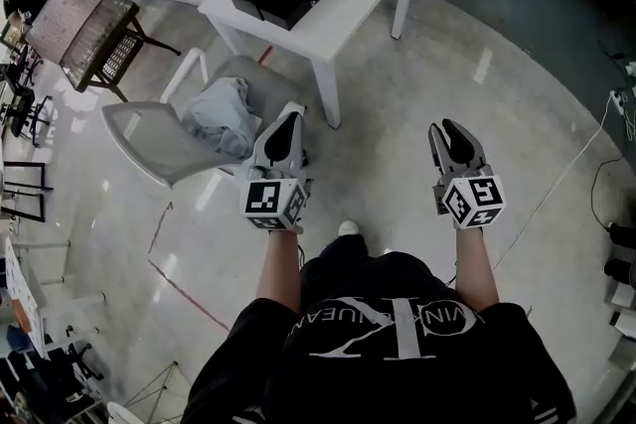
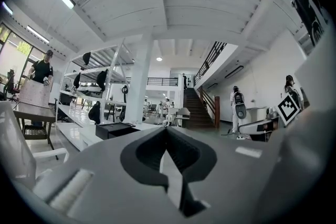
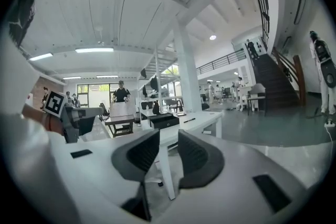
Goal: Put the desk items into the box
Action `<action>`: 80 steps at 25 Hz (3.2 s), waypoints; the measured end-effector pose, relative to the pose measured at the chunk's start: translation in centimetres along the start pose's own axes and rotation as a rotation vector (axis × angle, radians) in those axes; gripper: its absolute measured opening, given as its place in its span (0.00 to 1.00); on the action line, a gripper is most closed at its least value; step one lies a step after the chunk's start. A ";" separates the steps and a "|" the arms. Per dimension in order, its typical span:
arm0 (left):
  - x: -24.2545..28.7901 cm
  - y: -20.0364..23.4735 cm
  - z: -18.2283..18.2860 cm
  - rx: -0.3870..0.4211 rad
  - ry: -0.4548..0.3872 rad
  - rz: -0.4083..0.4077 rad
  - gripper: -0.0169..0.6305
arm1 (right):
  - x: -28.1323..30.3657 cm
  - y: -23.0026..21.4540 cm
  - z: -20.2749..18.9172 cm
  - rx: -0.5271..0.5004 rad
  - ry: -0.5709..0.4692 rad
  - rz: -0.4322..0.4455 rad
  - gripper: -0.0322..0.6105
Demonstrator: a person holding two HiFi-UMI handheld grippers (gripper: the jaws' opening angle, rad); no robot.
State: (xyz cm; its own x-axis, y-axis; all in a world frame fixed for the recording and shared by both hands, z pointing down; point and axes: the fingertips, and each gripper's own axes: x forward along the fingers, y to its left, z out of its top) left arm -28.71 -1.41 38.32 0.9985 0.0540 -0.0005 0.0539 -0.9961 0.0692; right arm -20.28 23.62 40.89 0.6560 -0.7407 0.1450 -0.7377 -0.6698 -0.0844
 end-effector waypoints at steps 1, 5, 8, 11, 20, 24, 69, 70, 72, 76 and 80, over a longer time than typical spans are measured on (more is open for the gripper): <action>0.6 0.6 0.0 0.002 -0.002 -0.002 0.04 | 0.8 -0.1 0.1 -0.001 -0.003 -0.003 0.18; 2.5 2.8 0.2 0.004 -0.012 -0.010 0.04 | 3.4 -0.3 0.6 0.001 -0.019 -0.015 0.18; 3.7 3.9 0.5 0.002 -0.023 -0.013 0.04 | 4.8 -0.5 1.1 -0.004 -0.027 -0.018 0.18; 4.7 4.3 0.2 -0.007 -0.023 -0.017 0.04 | 5.7 -0.7 1.2 -0.010 -0.019 -0.017 0.18; 7.9 3.7 -1.7 -0.028 0.024 -0.026 0.04 | 8.1 -3.6 0.7 -0.003 0.004 -0.004 0.18; 10.6 4.3 -1.7 -0.026 0.023 0.003 0.04 | 11.2 -5.9 1.2 0.001 -0.009 0.028 0.18; 30.6 0.7 -3.4 -0.031 0.054 0.212 0.04 | 26.3 -23.3 2.8 -0.012 0.062 0.312 0.18; 31.2 0.9 -3.4 -0.030 0.053 0.211 0.04 | 26.8 -23.6 2.8 -0.011 0.064 0.311 0.18; 32.3 1.2 -3.6 -0.032 0.049 0.214 0.04 | 27.7 -24.4 2.7 -0.011 0.070 0.309 0.18; 34.6 2.1 -3.5 -0.048 0.034 0.245 0.04 | 30.3 -25.5 3.3 -0.015 0.078 0.336 0.18; 36.3 3.3 -3.6 -0.046 0.037 0.263 0.04 | 33.3 -25.6 3.9 -0.025 0.085 0.376 0.18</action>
State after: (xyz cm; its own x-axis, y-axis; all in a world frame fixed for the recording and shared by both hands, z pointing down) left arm 7.69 -2.51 42.12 0.9774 -0.2024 0.0602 -0.2080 -0.9722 0.1077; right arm 21.07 15.95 44.06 0.3237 -0.9268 0.1902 -0.9287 -0.3497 -0.1232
